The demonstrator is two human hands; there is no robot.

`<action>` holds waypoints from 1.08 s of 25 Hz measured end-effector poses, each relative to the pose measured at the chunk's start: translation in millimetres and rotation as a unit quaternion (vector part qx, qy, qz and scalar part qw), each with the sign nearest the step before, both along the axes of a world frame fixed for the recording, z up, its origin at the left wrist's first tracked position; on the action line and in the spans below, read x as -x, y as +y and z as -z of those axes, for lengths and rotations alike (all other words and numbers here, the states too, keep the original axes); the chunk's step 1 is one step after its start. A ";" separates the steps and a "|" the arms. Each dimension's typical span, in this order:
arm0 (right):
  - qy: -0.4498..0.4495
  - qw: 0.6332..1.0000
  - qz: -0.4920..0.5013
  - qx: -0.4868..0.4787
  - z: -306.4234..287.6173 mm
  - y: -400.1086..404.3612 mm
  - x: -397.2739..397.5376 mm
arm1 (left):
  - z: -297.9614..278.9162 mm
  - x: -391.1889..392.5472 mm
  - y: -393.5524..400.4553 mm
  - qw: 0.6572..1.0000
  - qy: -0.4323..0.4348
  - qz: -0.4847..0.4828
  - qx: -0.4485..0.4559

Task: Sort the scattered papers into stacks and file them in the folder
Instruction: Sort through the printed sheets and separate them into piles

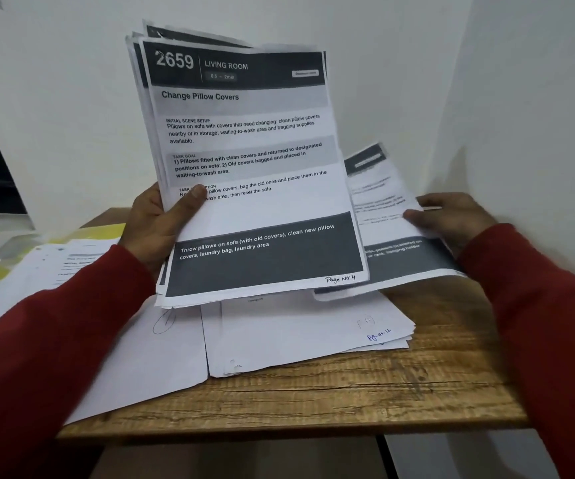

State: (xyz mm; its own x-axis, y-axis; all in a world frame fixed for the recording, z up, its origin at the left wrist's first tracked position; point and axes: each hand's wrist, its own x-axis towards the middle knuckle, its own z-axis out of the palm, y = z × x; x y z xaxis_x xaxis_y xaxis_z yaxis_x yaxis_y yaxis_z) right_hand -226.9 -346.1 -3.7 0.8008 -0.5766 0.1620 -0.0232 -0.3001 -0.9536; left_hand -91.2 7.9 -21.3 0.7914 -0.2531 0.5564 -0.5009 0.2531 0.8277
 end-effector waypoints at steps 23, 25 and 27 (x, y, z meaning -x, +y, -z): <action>0.160 0.933 -0.200 0.253 0.2 68.4 -0.7 | 7.0 5.0 -6.5 0.998 -0.025 -0.012 -0.047; 0.091 0.968 -0.197 0.124 0.2 67.9 -4.7 | 7.8 5.7 -7.5 0.999 -0.021 -0.009 -0.040; 0.026 0.970 -0.242 0.021 2.4 72.3 -6.2 | 8.4 6.0 -8.3 0.999 -0.020 -0.008 -0.038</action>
State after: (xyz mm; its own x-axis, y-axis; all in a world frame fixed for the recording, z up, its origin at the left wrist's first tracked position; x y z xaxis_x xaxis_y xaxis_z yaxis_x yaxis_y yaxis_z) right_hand -220.7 -273.8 -6.1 0.9838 -0.1241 0.1292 0.0825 -0.3260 -0.9418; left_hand -97.2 -0.4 -29.7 0.7727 -0.2843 0.5675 -0.5378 0.1816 0.8233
